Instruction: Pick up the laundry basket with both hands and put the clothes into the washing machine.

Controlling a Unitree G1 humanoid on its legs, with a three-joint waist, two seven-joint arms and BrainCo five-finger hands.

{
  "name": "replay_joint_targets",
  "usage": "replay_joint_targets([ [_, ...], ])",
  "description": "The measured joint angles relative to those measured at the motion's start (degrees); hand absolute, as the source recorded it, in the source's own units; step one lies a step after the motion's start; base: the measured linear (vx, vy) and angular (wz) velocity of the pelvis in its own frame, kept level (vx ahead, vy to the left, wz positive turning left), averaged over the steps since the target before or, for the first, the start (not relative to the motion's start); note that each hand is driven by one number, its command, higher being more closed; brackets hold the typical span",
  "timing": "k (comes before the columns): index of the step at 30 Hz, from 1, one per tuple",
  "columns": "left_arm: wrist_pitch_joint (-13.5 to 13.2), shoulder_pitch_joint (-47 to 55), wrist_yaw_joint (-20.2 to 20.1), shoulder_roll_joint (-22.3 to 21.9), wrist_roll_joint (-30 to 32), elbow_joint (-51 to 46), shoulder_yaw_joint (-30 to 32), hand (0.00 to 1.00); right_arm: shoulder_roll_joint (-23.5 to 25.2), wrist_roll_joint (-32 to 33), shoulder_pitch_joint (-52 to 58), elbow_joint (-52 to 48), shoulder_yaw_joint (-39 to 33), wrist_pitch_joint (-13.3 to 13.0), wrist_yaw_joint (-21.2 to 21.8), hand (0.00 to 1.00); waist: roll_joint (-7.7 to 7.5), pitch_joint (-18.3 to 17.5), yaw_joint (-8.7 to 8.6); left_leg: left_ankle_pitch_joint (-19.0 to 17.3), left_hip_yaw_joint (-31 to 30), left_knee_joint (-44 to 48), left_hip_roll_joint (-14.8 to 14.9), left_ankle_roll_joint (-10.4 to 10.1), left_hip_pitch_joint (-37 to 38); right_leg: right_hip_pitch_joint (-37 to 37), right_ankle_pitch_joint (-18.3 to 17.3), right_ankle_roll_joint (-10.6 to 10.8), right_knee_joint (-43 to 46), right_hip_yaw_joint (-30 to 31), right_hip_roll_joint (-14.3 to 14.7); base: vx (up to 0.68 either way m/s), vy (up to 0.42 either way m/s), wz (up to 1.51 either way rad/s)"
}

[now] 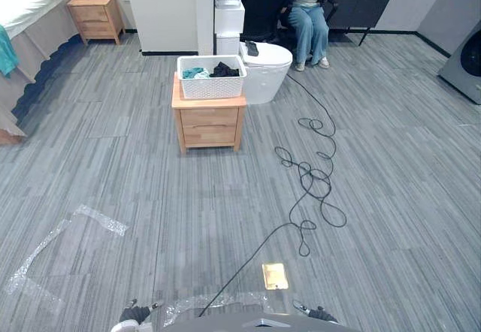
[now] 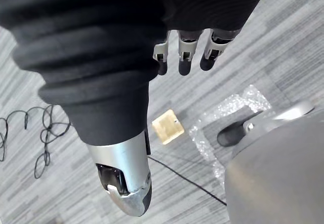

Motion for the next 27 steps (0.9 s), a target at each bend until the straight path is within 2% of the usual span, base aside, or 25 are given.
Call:
replay_joint_targets([
  [10, 0.0, -0.4, 0.0, 0.5, 0.0, 0.2, 0.8, 0.0, 0.0, 0.0, -0.9, 0.0, 1.5, 0.0, 0.0, 0.0, -0.85, 0.8, 0.2, -0.1, 2.1, 0.0, 0.0, 0.0, -1.6, -2.4, 1.1, -0.2, 0.1, 2.0, 0.2, -0.02, -0.019, -0.11],
  [13, 0.0, -0.9, 0.0, 0.8, 0.0, -0.2, 0.8, 0.0, 0.1, 1.6, -1.8, -0.1, 1.3, 0.0, -0.3, 0.0, -1.02, 2.8, 0.01, -0.1, 1.7, 0.0, -0.3, 0.3, -1.6, -4.7, -2.0, 1.0, 6.3, 1.7, -0.3, -0.02, -0.001, 0.07],
  [15, -0.1, -1.2, 0.0, 0.8, 0.0, -0.4, 0.9, 0.0, 0.6, 2.6, -1.8, -0.3, -0.5, -0.1, -0.6, 0.0, -1.21, 4.5, 0.08, -0.8, 0.2, 0.0, -0.9, 1.3, -0.6, -8.5, -5.9, 3.0, 17.3, 0.0, -1.3, -0.03, -0.003, 0.23],
  [16, -0.1, -1.2, 0.0, 0.7, 0.0, -0.5, 1.0, 0.0, 0.6, 3.1, -1.8, -0.7, -1.0, -0.1, -0.6, 0.0, -1.03, 5.0, 0.33, -1.2, 0.0, 0.1, -0.8, 1.9, -0.2, -10.3, -6.4, 3.2, 21.7, -0.3, -1.5, -0.03, 0.005, 0.3],
  [17, 0.0, -1.7, -0.1, 0.2, 0.2, -1.1, 3.8, 0.0, 1.1, 3.4, -1.4, -1.4, -3.3, -0.1, -0.6, 0.0, -0.9, 5.8, 0.53, -1.6, -0.6, 0.8, -0.9, 2.3, 0.0, -17.3, -6.8, 2.0, 36.6, -2.1, -2.9, -0.02, 0.002, 0.35],
  [18, 0.1, -1.9, -0.1, 0.1, 0.2, -1.2, 5.1, 0.0, 1.4, 3.4, -1.2, -2.1, -3.6, 0.0, -0.6, 0.0, -1.32, 6.0, 0.43, -2.2, -1.3, 1.8, -0.9, 2.5, 0.2, -19.3, -6.7, 1.7, 41.5, -3.1, -3.9, 0.06, 0.0, 0.44],
  [19, 0.3, -1.8, 0.0, -0.1, 0.2, -1.2, 6.9, 0.0, 2.3, 3.4, -0.1, -3.2, -4.5, 0.0, -0.7, 0.0, -1.8, 6.3, 0.6, -3.5, -1.7, 3.6, -0.7, 2.3, 0.4, -21.4, -7.3, 2.2, 46.6, -4.1, -5.1, 0.13, 0.004, 0.3],
  [20, 0.8, -1.5, 0.0, -0.3, 0.2, -1.2, 8.3, 0.0, 2.7, 3.4, 1.0, -3.2, -5.3, -0.2, -0.8, 0.0, -2.17, 6.4, 1.44, -5.0, -1.8, 5.3, -0.1, 2.1, 1.1, -22.9, -8.8, 2.4, 49.1, -5.6, -6.5, 0.17, 0.019, 0.1],
  [22, 1.2, -1.4, 0.0, -0.3, 0.3, -1.2, 8.6, 0.0, 2.8, 3.8, 1.2, -3.1, -5.4, -0.1, -0.9, 0.0, -2.29, 6.4, 1.53, -6.3, -2.1, 5.4, 0.3, 2.1, 2.2, -24.0, -9.8, 2.3, 45.5, -8.7, -8.7, 0.15, 0.01, -0.03],
  [24, 1.3, -1.8, -0.1, -0.4, 0.2, -1.2, 8.7, 0.0, 2.8, 3.9, 1.0, -2.9, -7.3, -0.1, -0.9, 0.0, -1.9, 6.3, 0.11, -7.5, -2.5, 5.5, 1.3, 1.6, 3.2, -24.2, -9.1, 2.0, 36.4, -11.3, -9.2, 0.24, -0.044, 0.06],
  [26, 1.3, -2.7, -0.2, -0.6, 0.3, -1.2, 9.4, 0.0, 3.3, 3.9, 1.2, -2.5, -9.4, 0.1, -0.9, 0.0, -1.85, 6.4, -0.61, -9.9, -2.6, 5.5, 2.5, 0.1, 4.0, -24.1, -3.5, 2.0, 20.6, -14.1, -8.7, 0.38, -0.141, -0.02],
  [27, 1.3, -2.9, -0.2, -0.8, 0.3, -1.2, 9.9, 0.0, 3.3, 3.9, 1.2, -2.2, -9.8, 0.2, -0.9, 0.0, -1.84, 6.4, -0.63, -10.5, -2.6, 5.4, 2.8, -0.3, 4.4, -24.1, -1.7, 2.2, 17.1, -14.2, -8.6, 0.39, -0.181, -0.02],
])
